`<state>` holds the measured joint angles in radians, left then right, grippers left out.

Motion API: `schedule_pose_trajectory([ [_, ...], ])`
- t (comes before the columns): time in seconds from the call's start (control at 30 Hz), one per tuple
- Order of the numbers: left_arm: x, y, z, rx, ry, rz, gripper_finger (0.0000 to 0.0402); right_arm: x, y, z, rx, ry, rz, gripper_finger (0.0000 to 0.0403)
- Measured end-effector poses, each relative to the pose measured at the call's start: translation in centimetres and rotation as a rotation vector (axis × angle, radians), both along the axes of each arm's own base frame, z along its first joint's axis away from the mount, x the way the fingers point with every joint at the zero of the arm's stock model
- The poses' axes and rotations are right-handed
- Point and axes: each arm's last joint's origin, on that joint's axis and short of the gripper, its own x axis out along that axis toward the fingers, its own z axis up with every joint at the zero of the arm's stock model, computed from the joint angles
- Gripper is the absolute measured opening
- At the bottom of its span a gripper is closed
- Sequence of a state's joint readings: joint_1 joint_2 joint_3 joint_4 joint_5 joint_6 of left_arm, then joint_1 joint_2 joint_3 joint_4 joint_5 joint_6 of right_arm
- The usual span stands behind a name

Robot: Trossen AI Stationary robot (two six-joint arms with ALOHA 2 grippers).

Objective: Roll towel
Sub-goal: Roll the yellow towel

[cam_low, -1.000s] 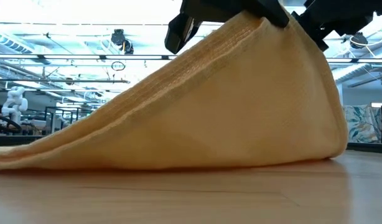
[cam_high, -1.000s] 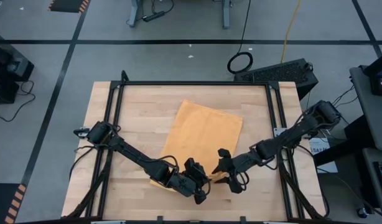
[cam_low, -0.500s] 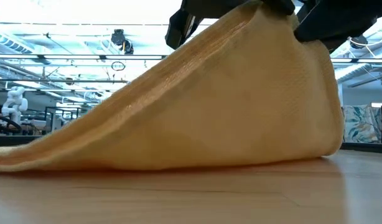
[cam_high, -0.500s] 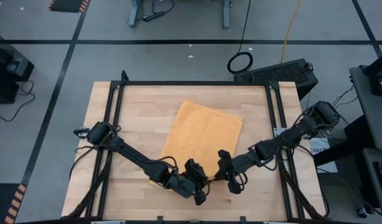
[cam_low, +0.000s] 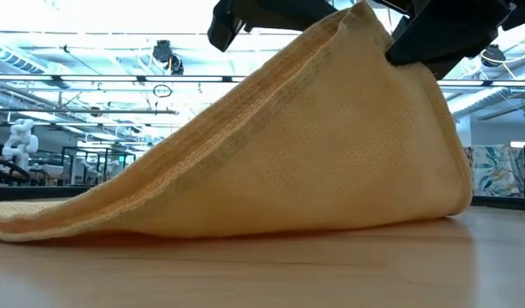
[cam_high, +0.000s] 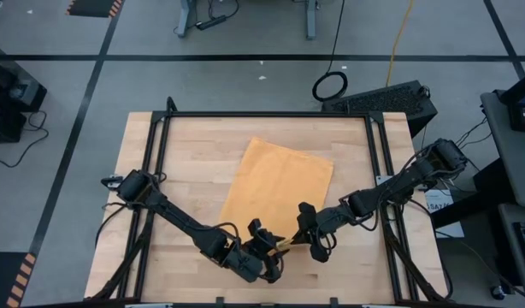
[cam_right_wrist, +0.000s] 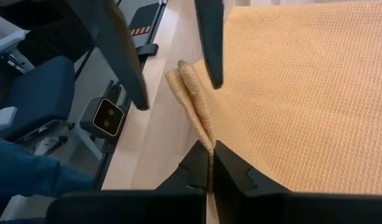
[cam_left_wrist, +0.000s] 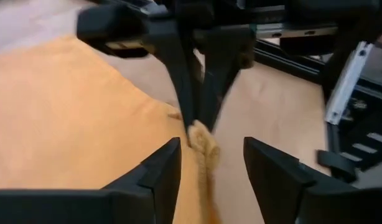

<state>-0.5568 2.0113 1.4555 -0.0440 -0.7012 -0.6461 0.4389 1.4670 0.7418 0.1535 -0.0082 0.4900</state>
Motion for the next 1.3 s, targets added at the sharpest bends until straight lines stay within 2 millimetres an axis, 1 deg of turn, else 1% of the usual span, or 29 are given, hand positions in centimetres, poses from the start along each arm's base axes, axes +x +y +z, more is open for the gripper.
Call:
schedule_pose_trajectory([
  [0.13, 0.1, 0.2, 0.0, 0.057, 0.018, -0.033, 0.0154, 0.0, 0.0, 0.0, 0.011, 0.005, -0.007, 0.0001],
  [0.3, 0.4, 0.5, 0.0, 0.072, 0.033, -0.071, 0.0107, 0.0, 0.0, 0.0, 0.018, 0.008, -0.012, 0.0000],
  [0.47, 0.6, 0.9, 0.0, 0.062, 0.037, -0.077, 0.0065, 0.0, 0.0, 0.0, 0.018, 0.008, -0.012, 0.0000],
  [0.63, 0.8, 1.1, -0.1, 0.036, 0.057, -0.118, 0.0023, 0.0, 0.0, 0.0, 0.017, 0.008, -0.013, 0.0000],
  [0.73, 0.7, 1.1, -0.3, 0.032, 0.077, -0.126, 0.0011, 0.0, 0.0, 0.0, 0.018, 0.008, -0.013, 0.0007],
  [0.87, 0.7, 1.1, -0.3, 0.030, 0.083, -0.132, 0.0011, -0.1, 0.0, -0.1, 0.028, 0.034, 0.006, 0.0035],
  [1.0, 0.2, 0.4, 0.2, 0.009, 0.079, -0.173, 0.0011, -0.6, 0.0, -0.2, 0.073, 0.107, 0.045, 0.0076],
  [1.17, -1.4, -1.4, 1.7, -0.018, 0.061, -0.256, 0.0011, -2.2, -0.2, 0.8, 0.114, 0.198, 0.071, 0.0130],
  [1.3, -3.3, -3.0, 1.5, -0.025, 0.132, -0.287, 0.0011, -4.1, -0.6, 2.1, 0.092, 0.236, 0.089, 0.0163],
])
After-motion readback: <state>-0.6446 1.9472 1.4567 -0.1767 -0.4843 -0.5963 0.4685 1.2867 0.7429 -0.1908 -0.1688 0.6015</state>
